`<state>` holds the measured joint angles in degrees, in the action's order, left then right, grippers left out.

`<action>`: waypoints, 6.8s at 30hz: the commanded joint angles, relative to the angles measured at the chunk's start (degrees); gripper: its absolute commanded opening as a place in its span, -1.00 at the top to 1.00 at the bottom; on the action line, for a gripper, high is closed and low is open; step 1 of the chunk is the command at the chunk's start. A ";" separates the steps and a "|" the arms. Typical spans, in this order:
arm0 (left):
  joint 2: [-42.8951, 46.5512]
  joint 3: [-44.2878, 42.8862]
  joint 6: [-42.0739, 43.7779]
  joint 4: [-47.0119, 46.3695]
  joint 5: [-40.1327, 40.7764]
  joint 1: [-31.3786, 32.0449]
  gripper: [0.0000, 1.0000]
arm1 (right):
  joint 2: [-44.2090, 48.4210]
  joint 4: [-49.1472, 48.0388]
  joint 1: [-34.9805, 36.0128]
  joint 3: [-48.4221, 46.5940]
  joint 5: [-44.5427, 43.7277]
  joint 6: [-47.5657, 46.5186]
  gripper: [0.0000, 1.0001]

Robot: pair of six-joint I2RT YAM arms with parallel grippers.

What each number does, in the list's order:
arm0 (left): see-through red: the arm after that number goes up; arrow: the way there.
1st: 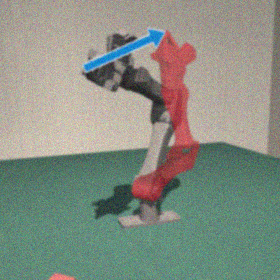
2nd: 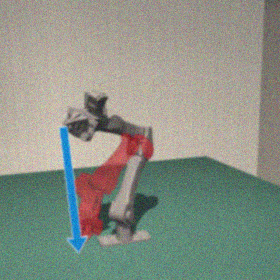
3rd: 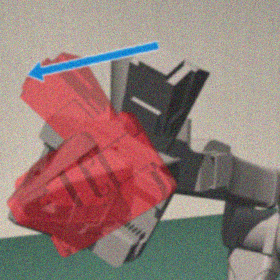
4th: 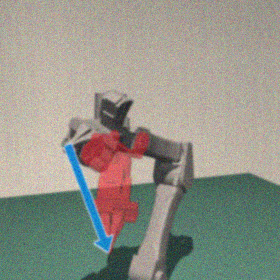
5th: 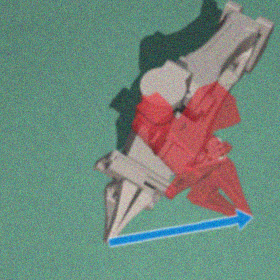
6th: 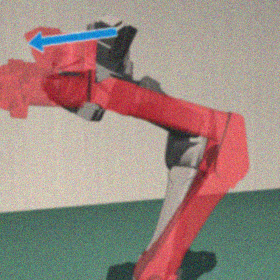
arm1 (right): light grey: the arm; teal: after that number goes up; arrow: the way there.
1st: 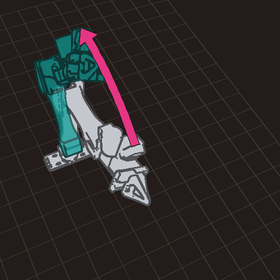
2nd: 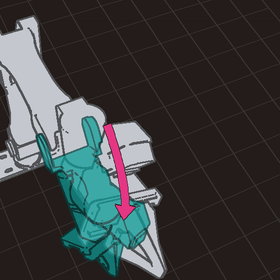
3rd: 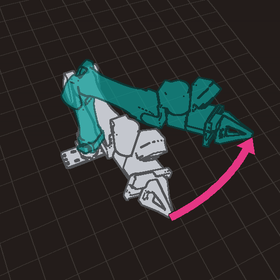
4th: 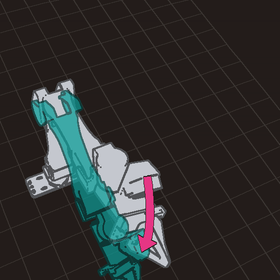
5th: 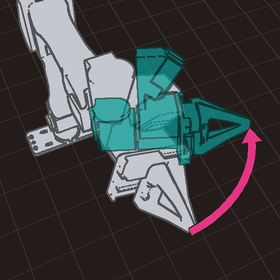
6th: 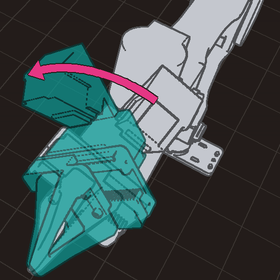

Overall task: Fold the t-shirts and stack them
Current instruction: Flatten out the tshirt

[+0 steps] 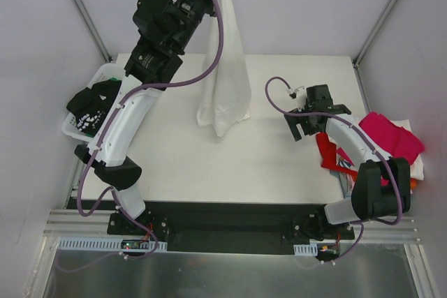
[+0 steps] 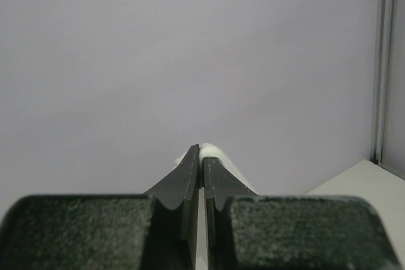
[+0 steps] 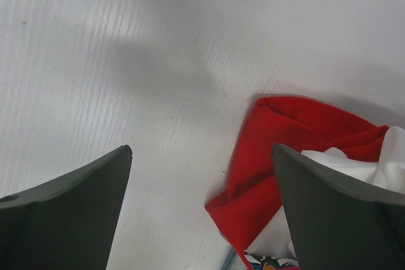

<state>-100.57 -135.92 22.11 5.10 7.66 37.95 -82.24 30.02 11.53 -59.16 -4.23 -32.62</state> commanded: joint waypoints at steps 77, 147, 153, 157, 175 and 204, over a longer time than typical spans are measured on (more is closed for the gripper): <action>6.70 54.70 32.21 -37.54 16.51 -15.63 1.00 | -43.71 8.39 30.48 -49.83 1.94 -9.74 -0.54; 9.78 67.45 30.28 -40.17 15.98 -15.72 1.00 | -49.78 6.72 31.62 -51.78 -1.39 -12.38 0.99; 10.92 68.15 30.28 -39.73 15.72 -15.72 1.00 | -44.07 6.45 29.79 -44.39 -5.08 -12.38 0.99; 11.63 68.50 29.49 -38.51 15.37 -15.63 1.00 | -39.94 6.37 27.85 -38.77 -7.54 -12.64 0.99; 14.35 72.28 28.17 -35.16 14.75 -13.35 1.00 | -30.00 8.04 19.50 -27.16 -14.05 -13.08 0.99; -3.93 41.44 33.96 -40.95 18.18 -14.05 1.00 | -20.07 10.33 8.95 -22.15 -16.25 -13.70 0.99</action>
<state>-106.52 -87.33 53.67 -28.29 24.18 24.32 -105.54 39.79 20.71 -83.44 -19.31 -46.98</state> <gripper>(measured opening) 0.010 0.012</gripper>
